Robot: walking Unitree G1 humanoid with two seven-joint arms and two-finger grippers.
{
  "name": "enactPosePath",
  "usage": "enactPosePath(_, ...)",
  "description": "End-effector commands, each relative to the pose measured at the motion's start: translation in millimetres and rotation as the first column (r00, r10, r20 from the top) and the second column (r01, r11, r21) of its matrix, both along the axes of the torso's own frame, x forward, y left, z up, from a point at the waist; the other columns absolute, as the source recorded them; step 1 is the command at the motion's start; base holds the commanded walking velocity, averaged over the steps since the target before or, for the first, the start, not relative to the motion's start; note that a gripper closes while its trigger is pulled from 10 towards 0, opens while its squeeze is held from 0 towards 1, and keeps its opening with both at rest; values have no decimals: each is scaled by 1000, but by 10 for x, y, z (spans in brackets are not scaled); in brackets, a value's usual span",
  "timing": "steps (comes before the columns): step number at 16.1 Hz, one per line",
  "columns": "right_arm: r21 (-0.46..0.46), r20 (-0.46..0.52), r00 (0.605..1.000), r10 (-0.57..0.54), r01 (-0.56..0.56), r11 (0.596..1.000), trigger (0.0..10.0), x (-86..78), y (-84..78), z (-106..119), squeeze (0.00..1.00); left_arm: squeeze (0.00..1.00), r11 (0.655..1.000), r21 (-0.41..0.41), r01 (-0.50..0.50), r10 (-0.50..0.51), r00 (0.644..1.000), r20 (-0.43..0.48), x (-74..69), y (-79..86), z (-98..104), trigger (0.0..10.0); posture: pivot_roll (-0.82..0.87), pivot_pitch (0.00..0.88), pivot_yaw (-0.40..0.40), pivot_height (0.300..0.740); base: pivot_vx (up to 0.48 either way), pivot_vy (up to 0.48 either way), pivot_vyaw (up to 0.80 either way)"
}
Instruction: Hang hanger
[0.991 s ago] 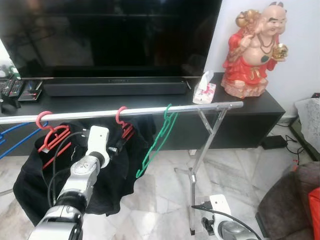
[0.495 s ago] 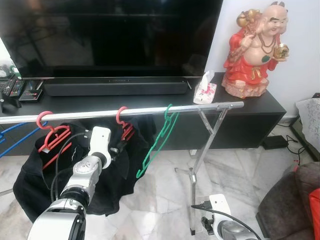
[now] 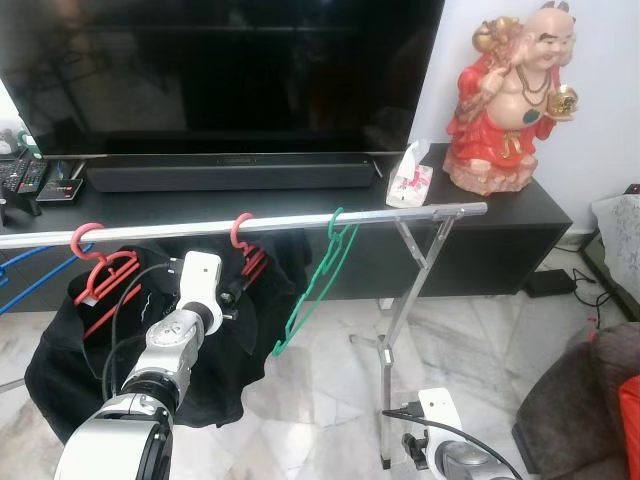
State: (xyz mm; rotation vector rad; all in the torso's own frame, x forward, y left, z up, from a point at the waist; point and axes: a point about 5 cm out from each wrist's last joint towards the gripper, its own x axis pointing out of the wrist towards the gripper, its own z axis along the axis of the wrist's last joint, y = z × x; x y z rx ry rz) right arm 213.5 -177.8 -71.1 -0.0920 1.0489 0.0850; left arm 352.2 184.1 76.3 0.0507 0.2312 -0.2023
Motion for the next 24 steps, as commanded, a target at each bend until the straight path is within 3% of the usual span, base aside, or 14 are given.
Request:
enactPosePath(1,2,5,1000,-4,4,1000,10000,19,-3,11,0,0,999,19,32,-32,999,-3,26,-49,20,0,-70,0,-36,740,0,0,0)
enactPosePath(8,3,6,1000,1,-1,1000,10000,36,11,19,0,0,993,61,105,-103,994,-33,7,-116,-23,0,-66,0,-36,740,0,0,0)
enactPosePath(14,2,2,1000,1,-1,1000,10000,32,7,18,0,0,989,141,52,-49,999,-21,-4,-54,-40,0,-62,0,-39,740,0,0,0)
enactPosePath(18,0,2,1000,2,-2,1000,10000,30,4,17,0,0,990,127,-57,50,997,61,-66,49,-56,0,-58,0,-44,740,0,0,0)
enactPosePath(20,-1,8,1000,1,-1,1000,10000,32,-1,18,0,0,992,66,-109,93,974,208,-80,80,74,0,-56,0,-46,740,0,0,0)
enactPosePath(24,-2,10,1000,5,-4,1000,10000,36,-3,21,0,0,993,75,-87,62,956,288,-180,87,86,0,-55,0,-44,740,0,0,0)
